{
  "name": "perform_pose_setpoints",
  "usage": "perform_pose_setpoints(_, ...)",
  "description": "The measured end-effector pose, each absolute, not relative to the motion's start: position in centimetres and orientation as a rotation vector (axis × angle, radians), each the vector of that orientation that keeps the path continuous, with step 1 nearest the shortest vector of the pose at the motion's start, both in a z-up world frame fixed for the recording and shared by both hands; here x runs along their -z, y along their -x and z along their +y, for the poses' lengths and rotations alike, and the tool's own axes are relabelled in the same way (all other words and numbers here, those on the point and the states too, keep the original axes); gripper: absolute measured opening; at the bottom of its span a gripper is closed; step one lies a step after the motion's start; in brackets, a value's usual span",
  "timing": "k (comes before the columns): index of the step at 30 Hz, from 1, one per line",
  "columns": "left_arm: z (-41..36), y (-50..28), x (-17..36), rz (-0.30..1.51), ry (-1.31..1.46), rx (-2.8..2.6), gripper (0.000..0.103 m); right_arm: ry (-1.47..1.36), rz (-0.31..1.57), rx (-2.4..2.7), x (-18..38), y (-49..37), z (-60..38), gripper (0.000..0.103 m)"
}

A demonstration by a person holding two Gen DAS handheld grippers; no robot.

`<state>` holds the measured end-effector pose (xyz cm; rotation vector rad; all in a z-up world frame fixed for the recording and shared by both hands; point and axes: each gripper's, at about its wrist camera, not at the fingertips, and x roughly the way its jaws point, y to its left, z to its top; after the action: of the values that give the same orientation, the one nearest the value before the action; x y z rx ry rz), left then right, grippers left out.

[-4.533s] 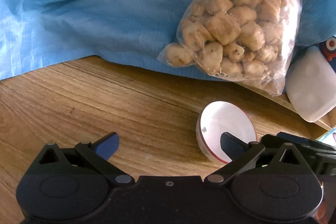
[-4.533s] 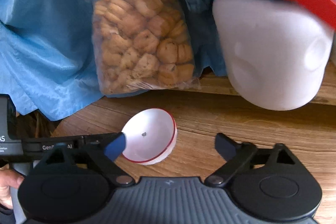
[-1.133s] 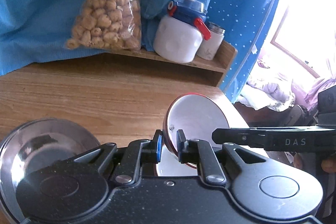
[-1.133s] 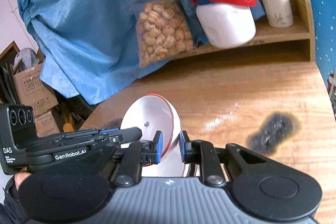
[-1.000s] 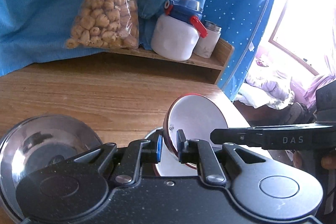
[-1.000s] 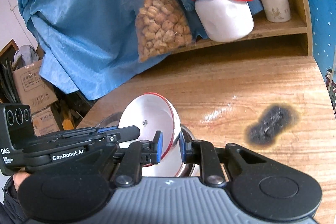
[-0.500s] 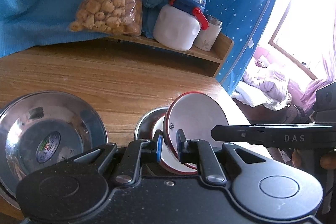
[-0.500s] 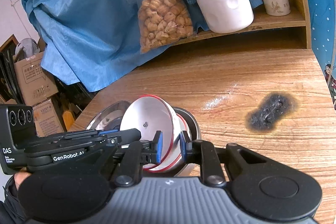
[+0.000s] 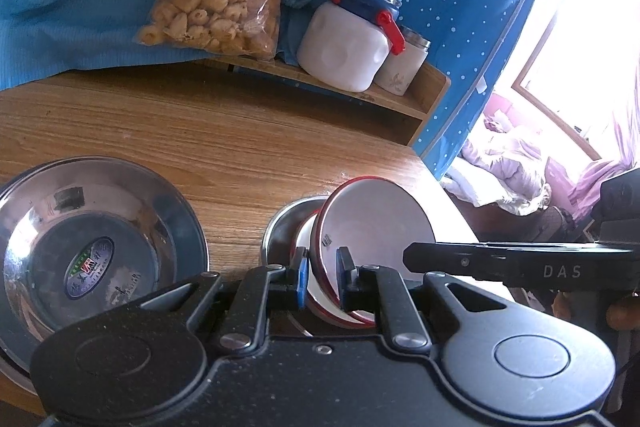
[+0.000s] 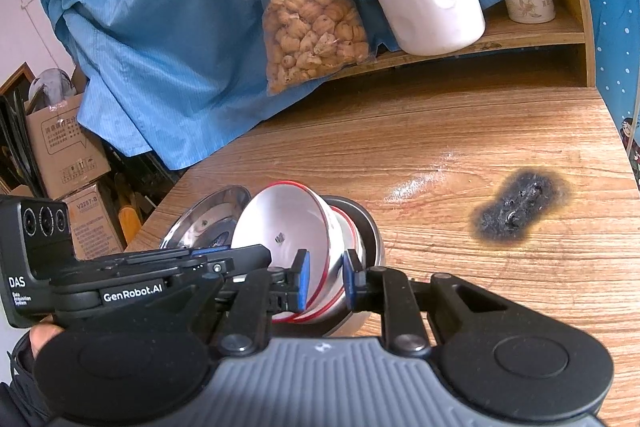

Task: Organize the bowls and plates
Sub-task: 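Lower the held white bowl into the steel bowl with both grippers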

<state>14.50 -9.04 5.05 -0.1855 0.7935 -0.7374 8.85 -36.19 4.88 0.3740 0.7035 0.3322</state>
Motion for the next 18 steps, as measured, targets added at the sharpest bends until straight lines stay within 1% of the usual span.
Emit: perform_pose_setpoints(18,-9.18,-14.04,-5.14,0.774,0.149,0.741,0.016,-0.346,0.705,-0.326,-4.92,-8.66,-35.79,0.021)
